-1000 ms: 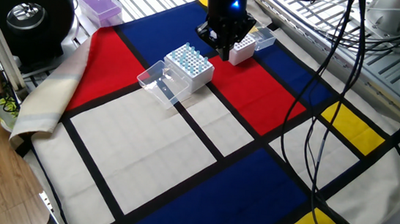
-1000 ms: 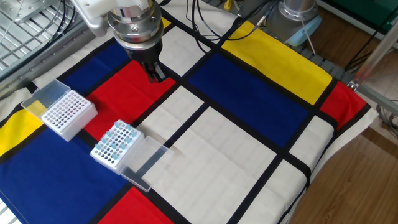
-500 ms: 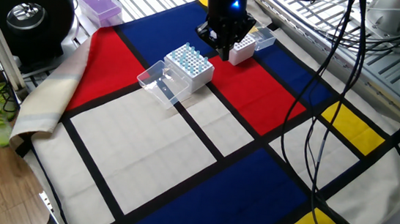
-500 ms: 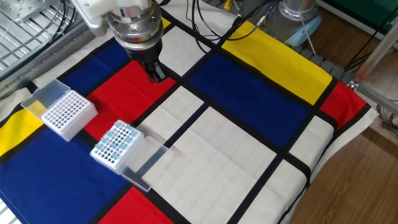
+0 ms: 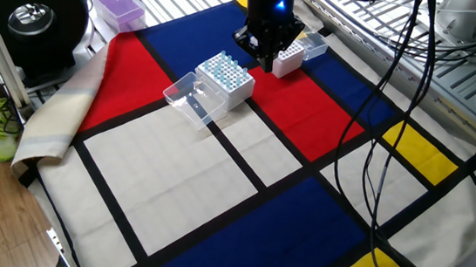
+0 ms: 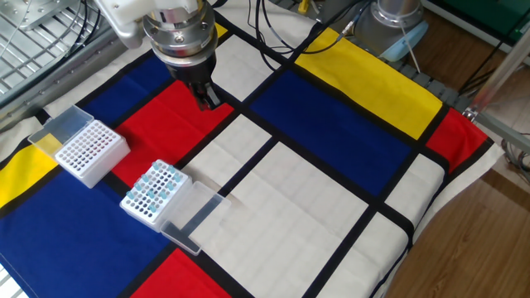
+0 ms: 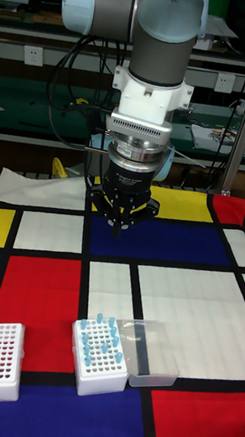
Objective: Transfer all medium pipette tips from one holder to another
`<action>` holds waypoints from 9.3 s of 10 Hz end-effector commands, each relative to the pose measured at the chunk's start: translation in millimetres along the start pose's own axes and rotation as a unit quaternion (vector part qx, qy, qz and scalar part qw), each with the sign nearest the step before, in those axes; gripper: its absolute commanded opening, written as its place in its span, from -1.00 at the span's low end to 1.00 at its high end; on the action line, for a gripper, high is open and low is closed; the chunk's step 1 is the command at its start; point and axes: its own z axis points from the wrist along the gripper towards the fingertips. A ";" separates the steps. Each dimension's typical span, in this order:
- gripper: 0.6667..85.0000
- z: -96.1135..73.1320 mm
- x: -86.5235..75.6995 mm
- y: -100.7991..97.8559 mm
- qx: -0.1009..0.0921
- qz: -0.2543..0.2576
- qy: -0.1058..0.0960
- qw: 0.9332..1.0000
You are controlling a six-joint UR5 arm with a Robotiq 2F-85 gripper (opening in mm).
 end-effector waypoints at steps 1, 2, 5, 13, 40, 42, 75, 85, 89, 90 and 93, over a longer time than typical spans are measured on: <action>-0.99 -1.1 0.0 2.9 -0.007 0.001 0.000 1.000; -0.99 -1.1 0.0 2.9 -0.007 0.001 0.000 1.000; -0.99 -1.1 -0.1 3.0 -0.007 0.001 -0.001 1.000; -0.99 -1.2 -0.2 3.1 -0.007 0.014 -0.001 1.000; -0.99 -1.2 -0.1 3.0 -0.007 -0.034 0.000 0.999; -0.99 -1.1 0.1 2.8 -0.007 -0.057 0.000 0.998; -0.99 -1.2 0.1 3.2 -0.008 -0.039 0.000 0.999; -0.99 -1.1 0.2 3.2 -0.008 -0.068 0.000 0.998; -0.99 -1.1 0.1 3.2 -0.008 -0.058 0.000 0.998; -0.99 -1.1 0.2 3.3 -0.008 -0.059 0.000 0.998; -0.99 -1.1 0.1 2.9 -0.007 -0.074 0.000 0.997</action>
